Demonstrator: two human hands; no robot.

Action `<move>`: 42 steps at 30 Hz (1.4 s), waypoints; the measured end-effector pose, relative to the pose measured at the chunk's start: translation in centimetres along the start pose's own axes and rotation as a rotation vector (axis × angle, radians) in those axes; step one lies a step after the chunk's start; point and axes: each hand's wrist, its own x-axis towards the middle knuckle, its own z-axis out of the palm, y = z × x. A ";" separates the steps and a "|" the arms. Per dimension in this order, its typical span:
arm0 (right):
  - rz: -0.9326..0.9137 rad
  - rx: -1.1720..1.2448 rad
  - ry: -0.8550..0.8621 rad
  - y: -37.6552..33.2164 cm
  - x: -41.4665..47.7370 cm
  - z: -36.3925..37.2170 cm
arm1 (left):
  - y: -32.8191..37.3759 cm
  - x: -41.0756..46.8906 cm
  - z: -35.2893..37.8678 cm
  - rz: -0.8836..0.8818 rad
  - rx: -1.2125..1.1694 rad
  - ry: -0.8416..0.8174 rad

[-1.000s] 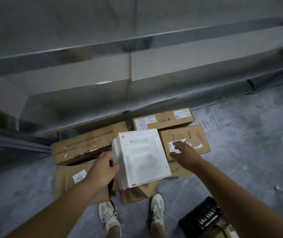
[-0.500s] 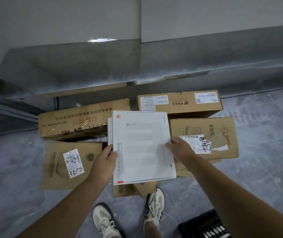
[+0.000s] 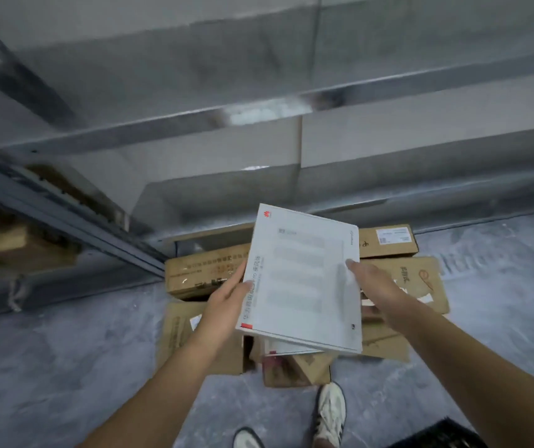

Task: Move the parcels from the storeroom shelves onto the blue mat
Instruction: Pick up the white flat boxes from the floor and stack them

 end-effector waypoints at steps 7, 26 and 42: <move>-0.250 0.218 0.088 -10.2 -17.3 -3.3 | 12.1 -13.0 -4.1 0.399 -0.027 -0.050; -0.689 0.487 -0.214 -16.9 -32.9 -3.1 | 23.6 -26.0 -16.6 0.602 0.029 0.016; -0.645 0.625 -0.260 -14.7 -32.2 4.4 | 14.2 -26.5 -14.5 0.496 -0.436 0.314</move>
